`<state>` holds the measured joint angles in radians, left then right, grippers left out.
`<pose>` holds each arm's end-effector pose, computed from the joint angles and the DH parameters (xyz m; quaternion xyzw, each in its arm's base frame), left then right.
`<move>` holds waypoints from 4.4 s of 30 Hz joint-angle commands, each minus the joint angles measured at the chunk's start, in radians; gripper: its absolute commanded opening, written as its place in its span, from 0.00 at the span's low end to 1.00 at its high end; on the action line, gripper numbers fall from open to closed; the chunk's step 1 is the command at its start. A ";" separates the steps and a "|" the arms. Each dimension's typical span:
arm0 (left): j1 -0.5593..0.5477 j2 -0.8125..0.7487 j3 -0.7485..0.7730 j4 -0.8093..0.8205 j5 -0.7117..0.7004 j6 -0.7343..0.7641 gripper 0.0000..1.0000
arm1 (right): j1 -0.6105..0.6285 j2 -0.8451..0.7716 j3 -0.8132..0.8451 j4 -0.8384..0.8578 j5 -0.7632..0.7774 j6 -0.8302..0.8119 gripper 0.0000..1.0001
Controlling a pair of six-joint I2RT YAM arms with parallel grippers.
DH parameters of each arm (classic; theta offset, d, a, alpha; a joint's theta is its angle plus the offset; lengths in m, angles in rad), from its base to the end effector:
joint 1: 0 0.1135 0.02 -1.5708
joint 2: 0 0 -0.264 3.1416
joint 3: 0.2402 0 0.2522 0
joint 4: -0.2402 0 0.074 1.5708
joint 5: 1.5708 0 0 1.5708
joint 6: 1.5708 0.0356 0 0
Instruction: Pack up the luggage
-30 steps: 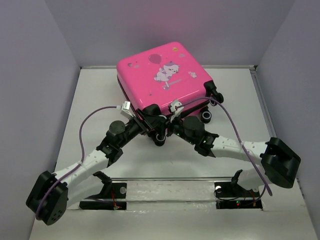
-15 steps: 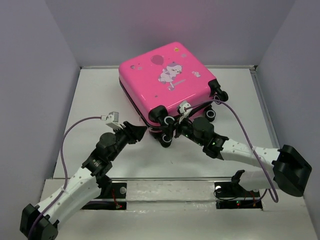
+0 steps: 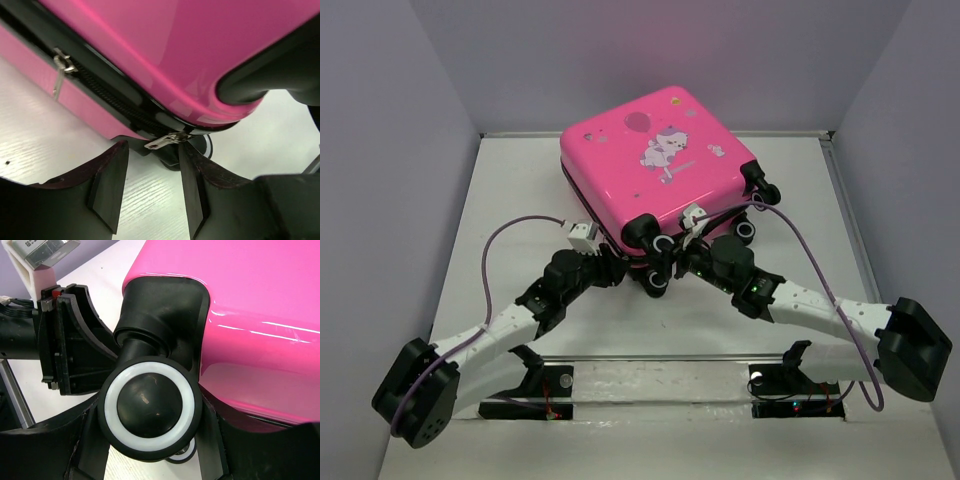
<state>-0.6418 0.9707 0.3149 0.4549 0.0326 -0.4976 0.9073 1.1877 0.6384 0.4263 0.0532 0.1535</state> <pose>0.1667 -0.1261 0.2077 0.0661 0.7716 -0.3518 0.5258 0.1680 0.2118 0.2682 -0.2593 0.7029 0.3177 0.5812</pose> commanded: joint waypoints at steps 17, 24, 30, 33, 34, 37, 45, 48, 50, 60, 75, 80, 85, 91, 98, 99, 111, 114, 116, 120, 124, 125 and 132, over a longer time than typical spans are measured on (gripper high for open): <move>-0.033 0.071 0.122 0.078 -0.134 0.117 0.06 | -0.027 -0.059 -0.002 0.089 0.062 0.047 0.07; -0.030 0.011 0.112 -0.025 -0.347 0.068 0.06 | -0.027 -0.094 -0.034 0.036 0.031 0.080 0.07; -0.033 -0.030 0.047 0.140 -0.047 0.132 0.06 | -0.027 -0.125 -0.045 0.003 0.054 0.074 0.07; -0.032 -0.067 0.006 0.136 0.123 0.177 0.14 | -0.027 -0.131 -0.037 -0.012 0.059 0.069 0.07; -0.032 -0.072 -0.003 0.136 0.148 0.183 0.21 | -0.027 -0.129 -0.034 -0.015 0.062 0.067 0.07; -0.048 -0.082 -0.026 0.140 0.187 0.189 0.39 | -0.027 -0.135 -0.026 -0.034 0.073 0.063 0.07; -0.076 -0.014 0.015 0.169 0.215 0.222 0.47 | -0.027 -0.191 -0.017 -0.095 0.033 0.058 0.07; -0.076 0.006 0.035 0.177 0.164 0.235 0.51 | -0.027 -0.197 -0.020 -0.100 0.020 0.058 0.07; -0.076 0.031 0.050 0.189 0.155 0.255 0.56 | -0.027 -0.200 -0.020 -0.104 0.001 0.058 0.07; -0.102 0.088 0.096 0.225 0.132 0.260 0.37 | -0.027 -0.168 -0.019 -0.093 -0.062 0.058 0.07; -0.122 0.020 0.090 0.216 -0.091 0.205 0.06 | -0.027 -0.168 -0.052 -0.069 -0.121 0.092 0.07; -0.116 0.017 0.113 0.050 -0.354 0.160 0.06 | -0.027 -0.206 -0.062 -0.101 -0.118 0.100 0.07; -0.035 0.066 0.150 -0.062 -0.488 0.093 0.06 | -0.027 -0.258 -0.077 -0.153 -0.116 0.098 0.07; 0.008 0.129 0.223 -0.091 -0.637 0.061 0.06 | -0.027 -0.264 -0.080 -0.173 -0.136 0.096 0.07; 0.011 -0.084 0.152 -0.084 -0.499 -0.029 0.51 | 0.033 -0.162 -0.037 -0.127 -0.165 0.101 0.07; 0.011 -0.169 0.141 -0.105 -0.484 -0.041 0.66 | 0.062 -0.145 -0.014 -0.112 -0.164 0.101 0.07; 0.013 -0.470 0.340 -0.452 -0.436 -0.027 0.99 | 0.251 0.096 0.283 -0.203 0.029 0.040 1.00; 0.013 -0.509 0.358 -0.515 -0.425 -0.019 0.99 | 0.251 0.000 0.300 -0.349 0.112 0.001 1.00; 0.013 -0.524 0.371 -0.532 -0.410 -0.032 0.99 | 0.251 -0.098 0.303 -0.406 0.207 -0.028 1.00; 0.013 -0.556 0.392 -0.535 -0.346 -0.016 0.99 | 0.251 -0.293 0.282 -0.503 0.368 -0.092 1.00; 0.013 -0.592 0.406 -0.550 -0.333 -0.004 0.99 | 0.251 -0.514 0.216 -0.492 0.528 -0.112 1.00; 0.013 -0.599 0.403 -0.550 -0.332 -0.001 0.99 | 0.251 -0.552 0.184 -0.485 0.577 -0.112 1.00; 0.013 -0.635 0.365 -0.509 -0.304 -0.002 0.99 | 0.251 -0.680 0.057 -0.400 0.685 -0.078 1.00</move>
<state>-0.6273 0.3470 0.6777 -0.1020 -0.3004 -0.5240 1.1526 0.4789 0.7662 0.0044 0.6338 0.0750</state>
